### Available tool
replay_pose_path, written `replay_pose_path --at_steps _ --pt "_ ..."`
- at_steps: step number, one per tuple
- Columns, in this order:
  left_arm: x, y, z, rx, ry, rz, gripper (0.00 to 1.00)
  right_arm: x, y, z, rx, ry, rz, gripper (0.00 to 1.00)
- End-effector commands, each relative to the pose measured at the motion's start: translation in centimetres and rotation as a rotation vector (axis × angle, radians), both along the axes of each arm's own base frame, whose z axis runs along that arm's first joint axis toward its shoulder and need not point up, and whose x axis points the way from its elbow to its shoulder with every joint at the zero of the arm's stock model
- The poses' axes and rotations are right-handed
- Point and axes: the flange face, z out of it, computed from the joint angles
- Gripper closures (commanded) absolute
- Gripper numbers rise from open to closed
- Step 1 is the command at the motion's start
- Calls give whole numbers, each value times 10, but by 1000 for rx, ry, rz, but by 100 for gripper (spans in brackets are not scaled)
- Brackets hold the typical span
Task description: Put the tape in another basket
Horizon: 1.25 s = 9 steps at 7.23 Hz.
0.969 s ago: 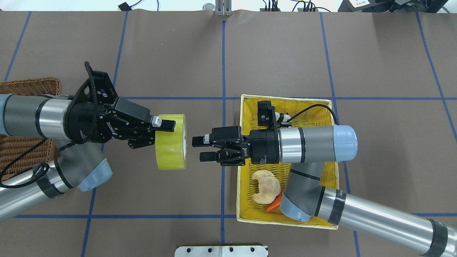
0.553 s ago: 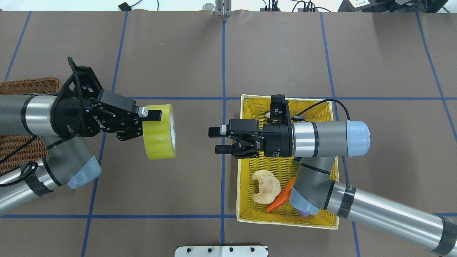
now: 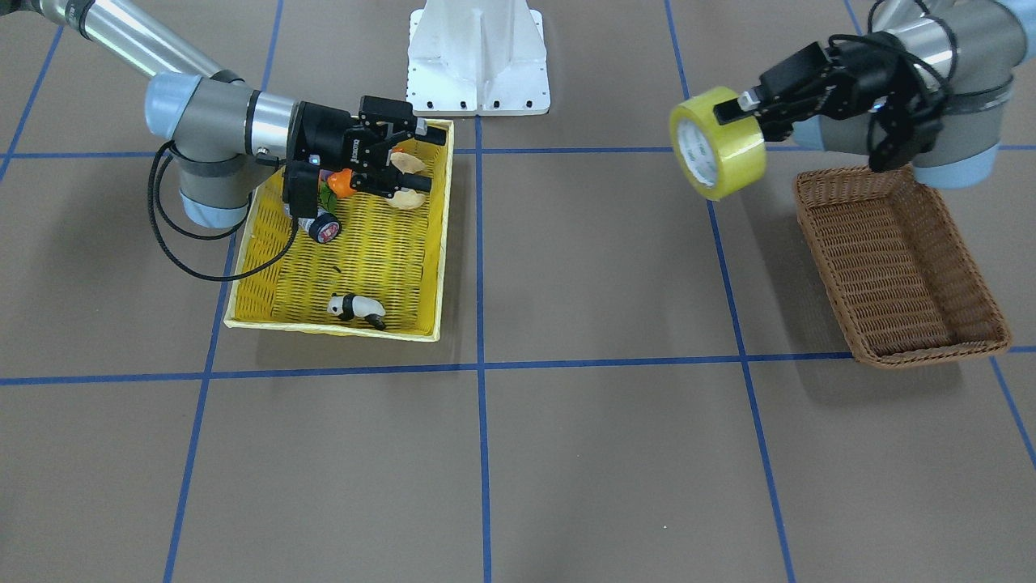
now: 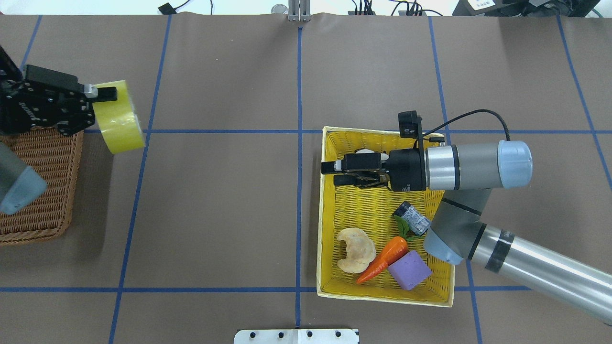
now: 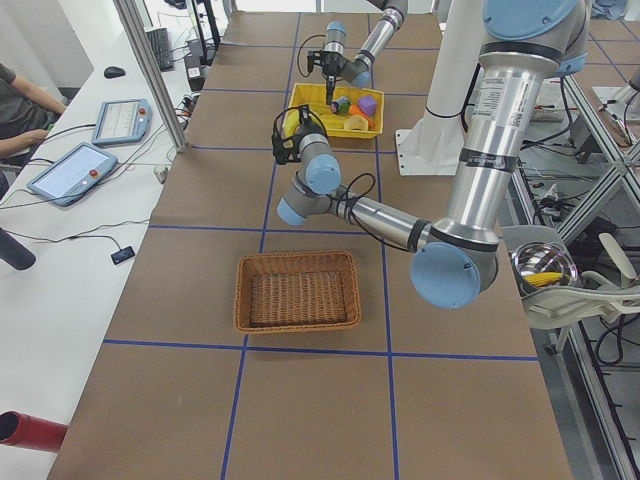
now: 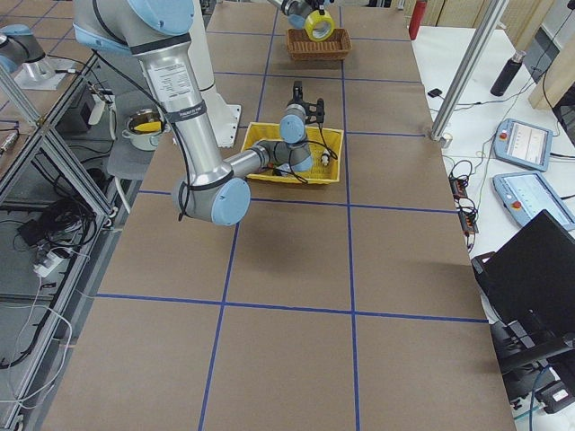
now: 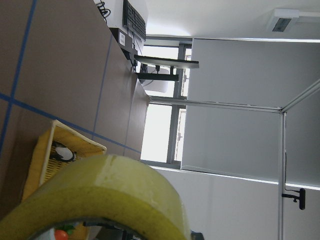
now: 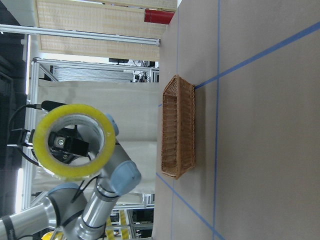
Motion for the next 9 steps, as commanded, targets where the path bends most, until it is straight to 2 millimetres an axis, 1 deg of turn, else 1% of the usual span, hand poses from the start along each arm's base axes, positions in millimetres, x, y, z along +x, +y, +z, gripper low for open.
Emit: replay_pose_path --at_steps 1,2,3,4,5,6,7,8,9 --pt "-59 -5 64 -27 -197 -150 100 49 -39 32 60 125 82 2" --pt "-71 -1 90 -21 -304 -211 100 80 -65 43 56 182 157 2" --pt "-79 3 117 -6 -427 -262 100 106 -60 97 71 288 213 2" --pt "-86 -3 134 3 -559 -294 100 126 -46 147 139 382 247 2" --pt "-88 -8 149 2 -664 -300 100 145 -51 164 121 425 274 2" --pt "-102 -14 165 16 -783 -316 100 174 -63 179 113 488 310 2" --pt "-105 -21 173 -2 -864 -299 100 193 -63 203 120 560 331 2" --pt "-106 -15 190 -1 -925 -276 100 197 -66 217 131 649 326 2" --pt "-108 -13 201 26 -991 -254 100 212 -79 229 170 745 339 2"
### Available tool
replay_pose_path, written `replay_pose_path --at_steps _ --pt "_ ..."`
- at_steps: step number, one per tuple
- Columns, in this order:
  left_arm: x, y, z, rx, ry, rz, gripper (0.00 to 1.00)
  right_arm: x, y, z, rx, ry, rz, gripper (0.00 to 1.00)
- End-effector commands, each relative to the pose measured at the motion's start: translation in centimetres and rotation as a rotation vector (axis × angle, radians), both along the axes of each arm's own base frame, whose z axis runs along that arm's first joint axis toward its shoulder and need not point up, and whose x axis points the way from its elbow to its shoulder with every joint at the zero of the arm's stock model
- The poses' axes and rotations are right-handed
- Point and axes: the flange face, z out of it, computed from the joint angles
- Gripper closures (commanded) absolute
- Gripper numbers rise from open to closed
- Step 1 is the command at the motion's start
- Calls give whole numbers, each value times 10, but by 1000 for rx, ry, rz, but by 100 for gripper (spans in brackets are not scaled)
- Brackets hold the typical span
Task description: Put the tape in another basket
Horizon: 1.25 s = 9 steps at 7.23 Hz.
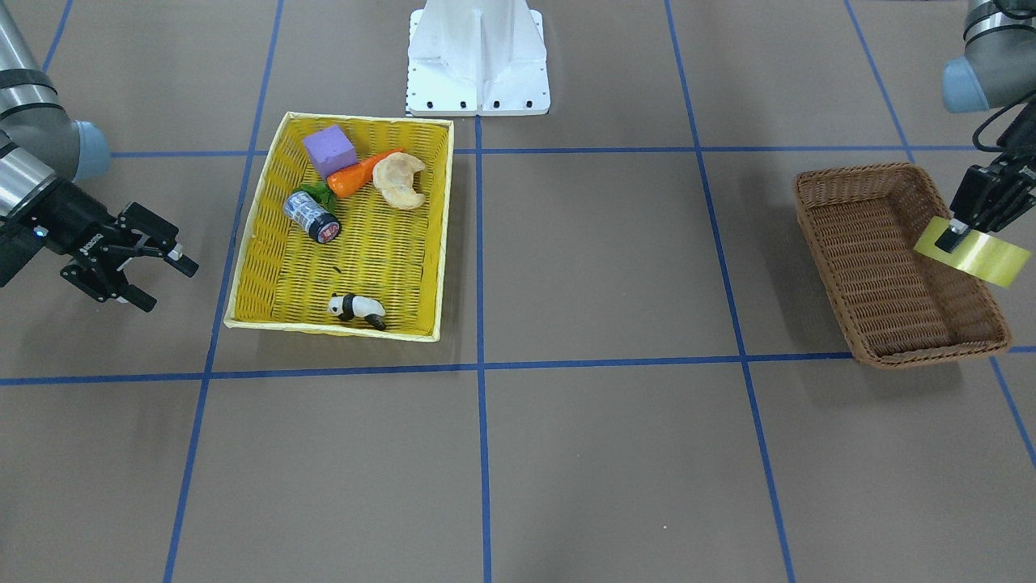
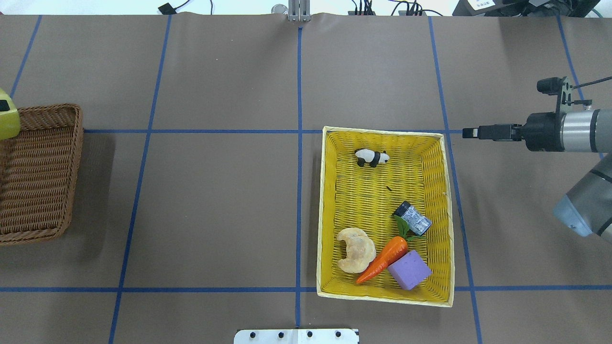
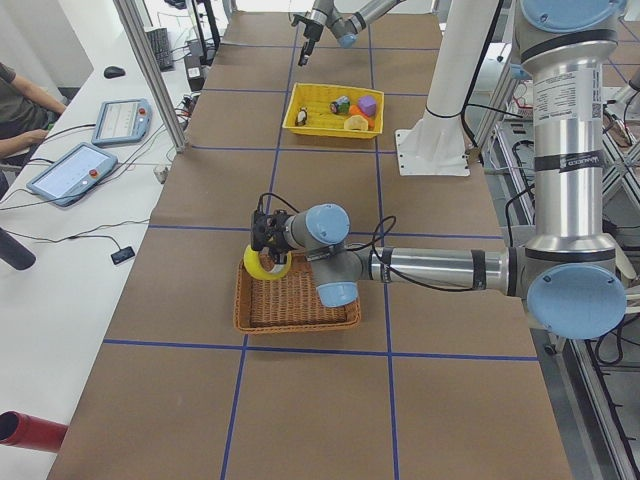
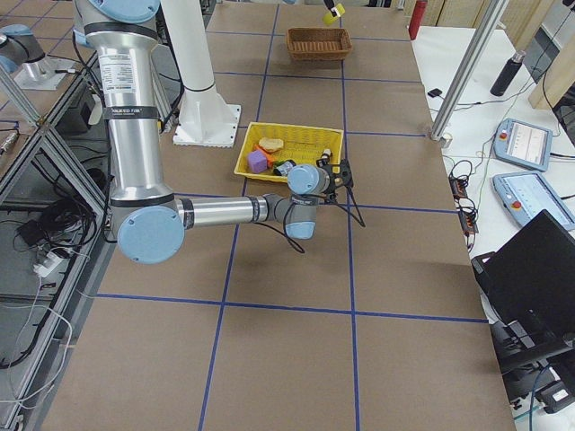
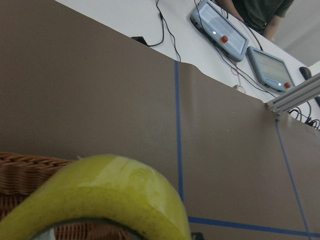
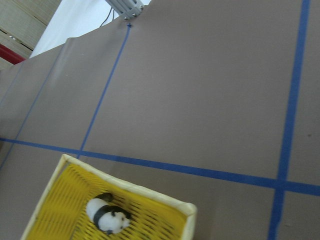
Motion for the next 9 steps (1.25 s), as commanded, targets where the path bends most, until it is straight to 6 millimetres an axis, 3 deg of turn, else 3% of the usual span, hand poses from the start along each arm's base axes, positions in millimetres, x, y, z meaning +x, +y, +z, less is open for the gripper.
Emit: replay_pose_path --at_steps 1,4,5,7,9 --pt "0 1 18 13 -146 65 100 29 -22 15 27 205 11 2" --pt "13 -6 2 -179 -271 151 100 67 -43 3 5 424 -48 1" --pt "30 -2 9 -229 -288 202 100 75 -44 3 -41 421 -74 1" --pt "88 -11 4 -343 -350 320 100 78 -33 23 -71 440 -99 1" --pt "106 -10 2 -366 -335 391 100 78 -31 29 -82 444 -104 1"
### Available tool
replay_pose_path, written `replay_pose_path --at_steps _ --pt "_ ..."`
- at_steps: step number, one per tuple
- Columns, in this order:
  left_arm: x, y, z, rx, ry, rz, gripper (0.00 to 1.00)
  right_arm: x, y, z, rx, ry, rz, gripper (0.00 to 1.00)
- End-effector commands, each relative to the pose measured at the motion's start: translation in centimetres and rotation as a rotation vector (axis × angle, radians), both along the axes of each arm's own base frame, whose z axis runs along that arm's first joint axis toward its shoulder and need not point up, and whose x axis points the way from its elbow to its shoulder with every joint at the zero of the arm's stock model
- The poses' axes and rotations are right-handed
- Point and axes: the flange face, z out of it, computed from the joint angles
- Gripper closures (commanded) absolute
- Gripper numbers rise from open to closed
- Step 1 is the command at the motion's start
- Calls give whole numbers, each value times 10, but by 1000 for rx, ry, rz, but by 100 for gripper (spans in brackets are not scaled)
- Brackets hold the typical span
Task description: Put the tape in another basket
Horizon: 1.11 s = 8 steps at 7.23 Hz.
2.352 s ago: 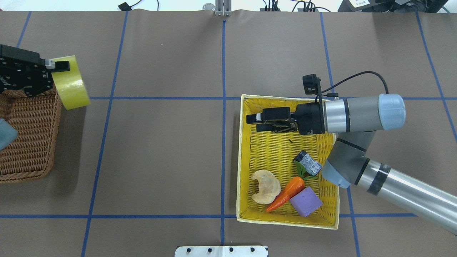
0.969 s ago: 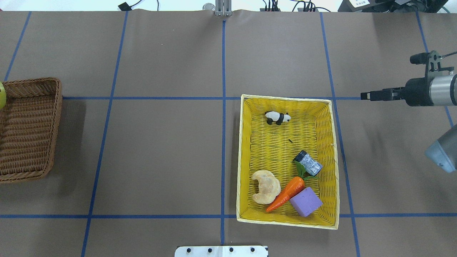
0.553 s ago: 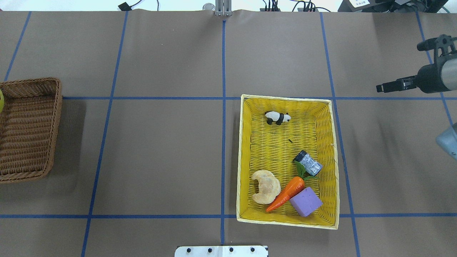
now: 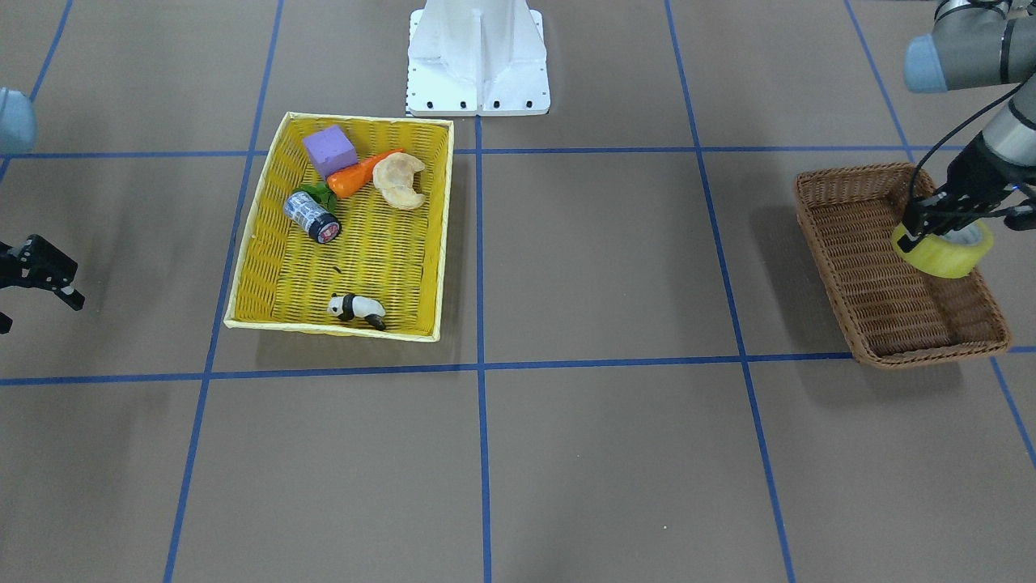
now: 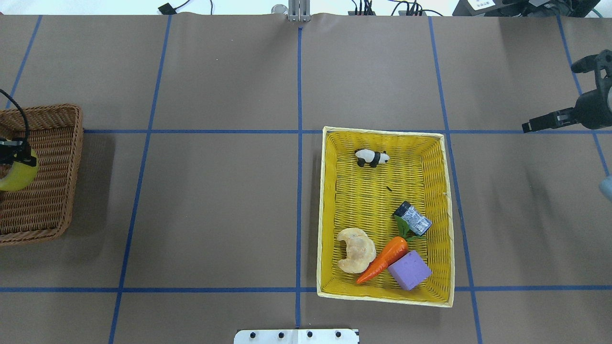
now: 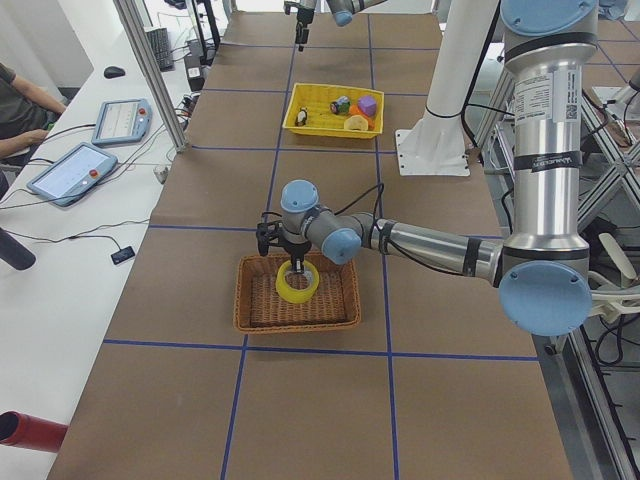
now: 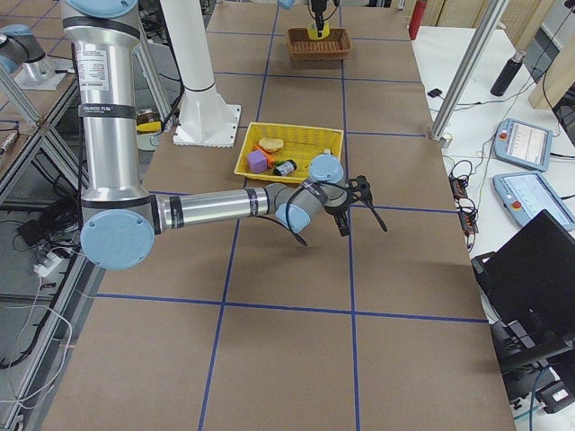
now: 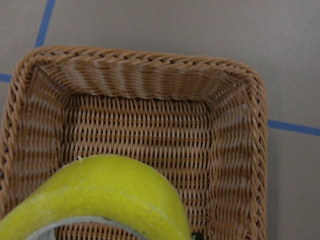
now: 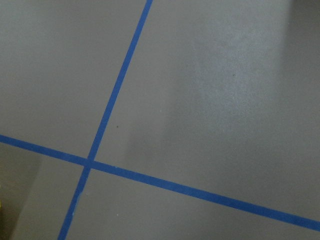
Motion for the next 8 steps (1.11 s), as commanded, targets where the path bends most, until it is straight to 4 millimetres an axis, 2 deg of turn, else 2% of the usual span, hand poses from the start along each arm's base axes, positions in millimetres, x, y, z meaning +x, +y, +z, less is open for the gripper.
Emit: replay_pose_path --at_steps 1,3,4,7,8 --pt "25 1 5 -35 1 62 100 0 2 4 -9 4 -2 1" --pt "40 -8 22 -57 -17 80 100 -2 2 6 -15 5 -3 1" --pt "44 -13 24 -62 -18 82 100 -2 2 5 -19 2 1 1" --pt "44 -12 37 -85 -30 82 100 -3 -1 1 -17 -2 2 1" --pt "44 -13 41 -87 -39 79 70 -4 0 0 -18 -6 -2 1"
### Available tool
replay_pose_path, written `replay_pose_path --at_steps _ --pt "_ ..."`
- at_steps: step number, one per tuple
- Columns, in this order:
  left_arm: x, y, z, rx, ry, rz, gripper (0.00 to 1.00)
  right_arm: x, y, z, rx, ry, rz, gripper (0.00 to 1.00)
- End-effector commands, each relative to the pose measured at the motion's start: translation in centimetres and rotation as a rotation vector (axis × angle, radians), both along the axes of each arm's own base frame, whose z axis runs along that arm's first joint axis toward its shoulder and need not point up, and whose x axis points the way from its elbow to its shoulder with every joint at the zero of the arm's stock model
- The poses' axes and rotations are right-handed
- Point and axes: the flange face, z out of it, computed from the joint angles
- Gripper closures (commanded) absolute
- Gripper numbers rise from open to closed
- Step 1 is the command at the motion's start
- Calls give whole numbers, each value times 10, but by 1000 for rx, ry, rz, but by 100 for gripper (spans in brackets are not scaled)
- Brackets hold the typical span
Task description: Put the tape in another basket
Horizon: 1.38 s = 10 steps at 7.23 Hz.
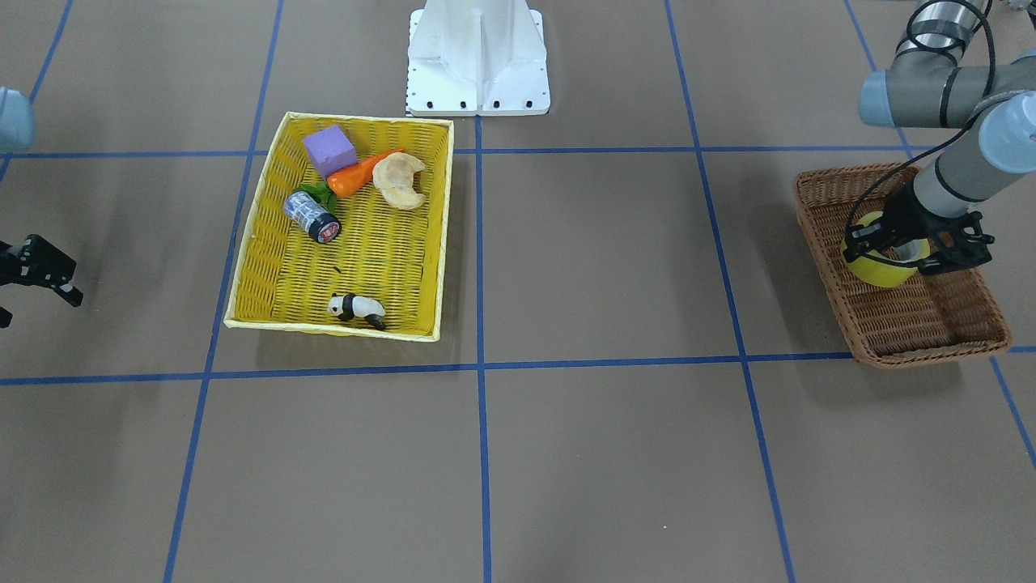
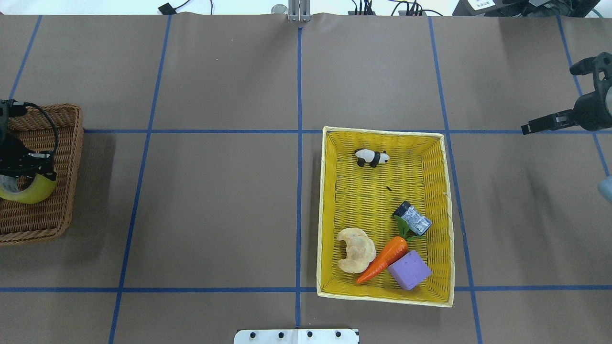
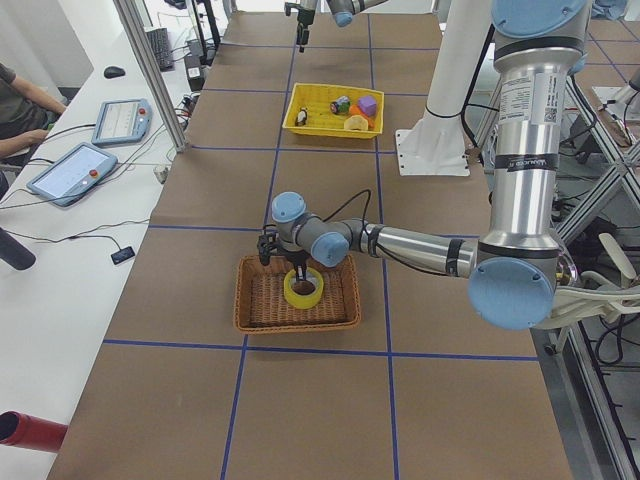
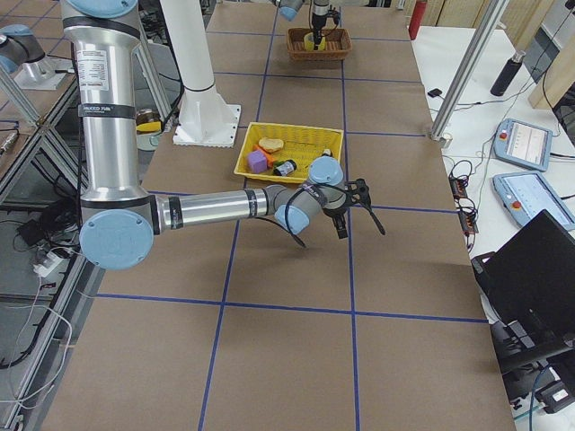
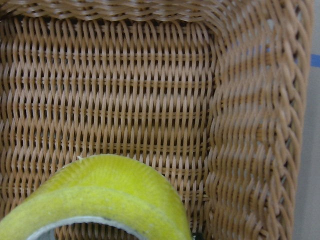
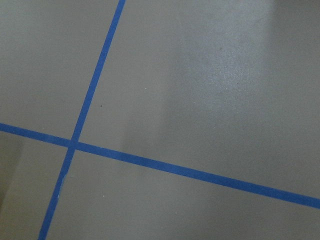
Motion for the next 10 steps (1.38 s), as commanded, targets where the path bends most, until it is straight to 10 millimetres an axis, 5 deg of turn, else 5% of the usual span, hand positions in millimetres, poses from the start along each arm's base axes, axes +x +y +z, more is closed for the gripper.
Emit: replay_pose_path --at_steps 1,3,5,7,10 --pt "-1 -1 8 -8 -11 -3 22 -2 -1 -6 -16 -6 -12 1" --pt "-2 -1 -3 6 6 -3 3 15 -14 -21 -54 -50 -15 1" --pt "-18 -1 -32 60 35 -24 3 52 -20 -34 -84 -65 30 1" --pt "-84 -4 -79 166 109 -65 3 83 -10 -56 -119 -69 66 1" --pt "-185 9 -67 368 27 -3 3 133 24 -12 -149 -36 43 1"
